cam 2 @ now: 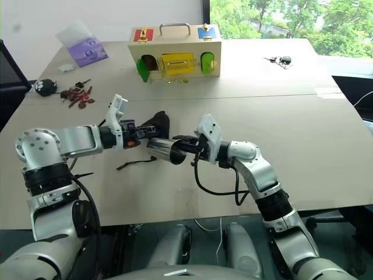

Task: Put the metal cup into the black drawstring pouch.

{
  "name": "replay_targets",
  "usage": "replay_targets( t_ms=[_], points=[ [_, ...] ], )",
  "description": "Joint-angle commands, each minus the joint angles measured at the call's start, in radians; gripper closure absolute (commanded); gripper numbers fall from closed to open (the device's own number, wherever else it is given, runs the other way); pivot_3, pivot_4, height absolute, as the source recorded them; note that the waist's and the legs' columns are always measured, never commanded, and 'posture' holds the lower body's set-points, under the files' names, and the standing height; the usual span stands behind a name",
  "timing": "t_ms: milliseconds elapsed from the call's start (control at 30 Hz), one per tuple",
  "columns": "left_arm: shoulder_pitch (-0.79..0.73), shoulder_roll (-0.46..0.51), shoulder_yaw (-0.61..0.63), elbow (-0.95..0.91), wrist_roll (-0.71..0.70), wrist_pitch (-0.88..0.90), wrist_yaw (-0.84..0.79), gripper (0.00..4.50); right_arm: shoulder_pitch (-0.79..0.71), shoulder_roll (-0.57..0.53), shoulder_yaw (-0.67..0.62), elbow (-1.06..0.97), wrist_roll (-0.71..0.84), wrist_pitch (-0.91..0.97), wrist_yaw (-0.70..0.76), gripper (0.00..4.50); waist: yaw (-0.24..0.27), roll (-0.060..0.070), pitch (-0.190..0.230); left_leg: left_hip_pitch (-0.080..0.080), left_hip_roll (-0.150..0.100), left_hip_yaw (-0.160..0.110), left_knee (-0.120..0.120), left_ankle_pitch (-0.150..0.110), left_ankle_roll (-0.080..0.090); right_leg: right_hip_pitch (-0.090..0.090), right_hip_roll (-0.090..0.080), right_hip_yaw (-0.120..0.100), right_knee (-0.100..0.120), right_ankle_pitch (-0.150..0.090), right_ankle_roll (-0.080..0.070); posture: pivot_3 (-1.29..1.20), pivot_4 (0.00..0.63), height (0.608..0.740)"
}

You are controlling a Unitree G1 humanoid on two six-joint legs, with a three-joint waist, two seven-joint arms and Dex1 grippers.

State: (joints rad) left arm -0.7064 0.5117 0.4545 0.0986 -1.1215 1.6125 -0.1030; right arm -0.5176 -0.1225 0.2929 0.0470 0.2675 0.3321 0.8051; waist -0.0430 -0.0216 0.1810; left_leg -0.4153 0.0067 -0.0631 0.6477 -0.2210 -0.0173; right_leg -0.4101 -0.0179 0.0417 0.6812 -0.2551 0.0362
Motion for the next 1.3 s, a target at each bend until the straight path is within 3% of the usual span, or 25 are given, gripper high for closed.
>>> replay_targets(
  t_ms=[33, 267, 600, 967, 1300],
  points=[
    [-0.005, 0.042, -0.025, -0.025, -0.053, 0.002, 0.006, 4.50, -0.058, 0.044, -0.022, 0.112, -0.053, -0.075, -0.082, 4.43, 0.000, 0.000, 0.000, 0.000, 0.000, 0.000, 0.000, 0.000, 0.000, 0.000, 0.000, 0.000, 0.000, 0.000, 0.000, 0.00, 0.150, 0.740],
    [0.055, 0.080, -0.064, -0.100, -0.082, 0.002, 0.030, 4.50, -0.113, 0.064, -0.006, 0.362, -0.196, -0.213, -0.203, 4.43, 0.001, 0.000, 0.000, 0.000, 0.000, 0.001, -0.001, 0.000, 0.000, 0.000, -0.001, 0.001, 0.000, 0.000, 0.000, 0.00, 0.150, 0.740],
    [0.171, 0.109, -0.046, -0.231, -0.136, 0.002, 0.089, 4.50, -0.179, 0.094, 0.001, 0.559, -0.311, -0.333, -0.324, 4.43, 0.001, 0.000, 0.000, 0.002, 0.000, 0.001, 0.001, 0.000, -0.001, 0.000, 0.000, 0.001, 0.004, 0.000, 0.000, 0.00, 0.150, 0.740],
    [0.219, 0.229, -0.062, -0.366, -0.124, 0.002, 0.062, 4.50, -0.170, 0.083, 0.013, 0.568, -0.340, -0.350, -0.275, 4.43, 0.002, -0.001, -0.001, 0.004, 0.000, 0.000, 0.001, 0.000, 0.000, 0.001, 0.000, 0.001, 0.007, 0.000, 0.000, 0.00, 0.150, 0.740],
    [0.220, 0.175, -0.039, -0.365, -0.080, -0.004, 0.073, 4.50, -0.148, 0.086, 0.012, 0.504, -0.320, -0.326, -0.224, 4.43, 0.002, -0.001, -0.001, 0.003, 0.000, 0.000, 0.001, 0.000, 0.000, 0.001, 0.000, 0.001, 0.006, 0.000, 0.000, 0.00, 0.150, 0.740]
  ],
)
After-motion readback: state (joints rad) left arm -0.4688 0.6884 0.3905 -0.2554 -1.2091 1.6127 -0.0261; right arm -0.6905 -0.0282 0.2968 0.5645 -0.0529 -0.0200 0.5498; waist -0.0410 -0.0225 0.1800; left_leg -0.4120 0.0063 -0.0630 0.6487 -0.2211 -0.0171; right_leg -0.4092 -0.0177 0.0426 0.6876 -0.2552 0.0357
